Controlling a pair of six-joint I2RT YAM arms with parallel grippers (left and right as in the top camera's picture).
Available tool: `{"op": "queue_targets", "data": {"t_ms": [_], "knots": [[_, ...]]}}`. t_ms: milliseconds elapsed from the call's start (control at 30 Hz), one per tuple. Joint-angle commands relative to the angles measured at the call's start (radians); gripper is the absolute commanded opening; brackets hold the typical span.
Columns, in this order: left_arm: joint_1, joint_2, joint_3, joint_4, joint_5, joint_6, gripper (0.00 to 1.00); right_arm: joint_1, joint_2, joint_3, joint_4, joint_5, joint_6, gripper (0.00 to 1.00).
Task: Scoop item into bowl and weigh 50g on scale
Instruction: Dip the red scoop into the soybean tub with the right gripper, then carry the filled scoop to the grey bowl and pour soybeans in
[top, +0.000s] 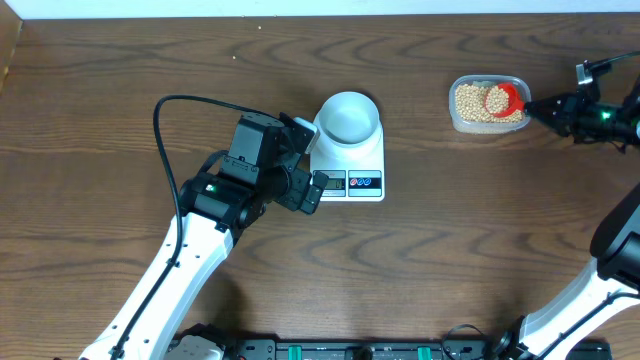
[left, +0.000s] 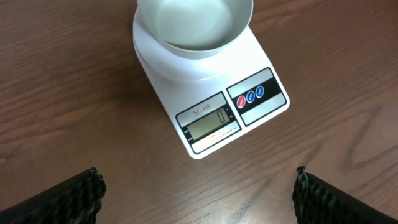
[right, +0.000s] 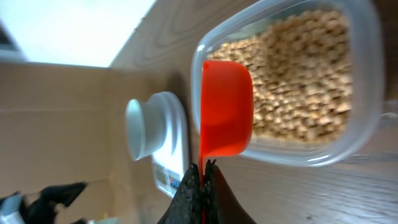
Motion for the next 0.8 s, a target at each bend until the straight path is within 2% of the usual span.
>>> {"op": "queue_targets", "data": {"t_ms": [0, 233, 500, 767], "knots": [[0.001, 0.002, 0.007, -0.002, -0.006, 0.010, 0.98, -0.015, 0.003, -0.005, -0.029, -0.176, -0.076, 0.01], [0.002, 0.002, 0.007, -0.002, -0.006, 0.010, 0.98, 0.049, 0.003, -0.005, -0.053, -0.262, -0.077, 0.01], [0.001, 0.002, 0.007, -0.002, -0.006, 0.010, 0.98, 0.243, 0.003, -0.005, -0.041, -0.275, -0.048, 0.01], [0.001, 0.002, 0.007, -0.002, -0.006, 0.010, 0.98, 0.416, 0.003, -0.004, 0.137, -0.183, 0.147, 0.01]]}}
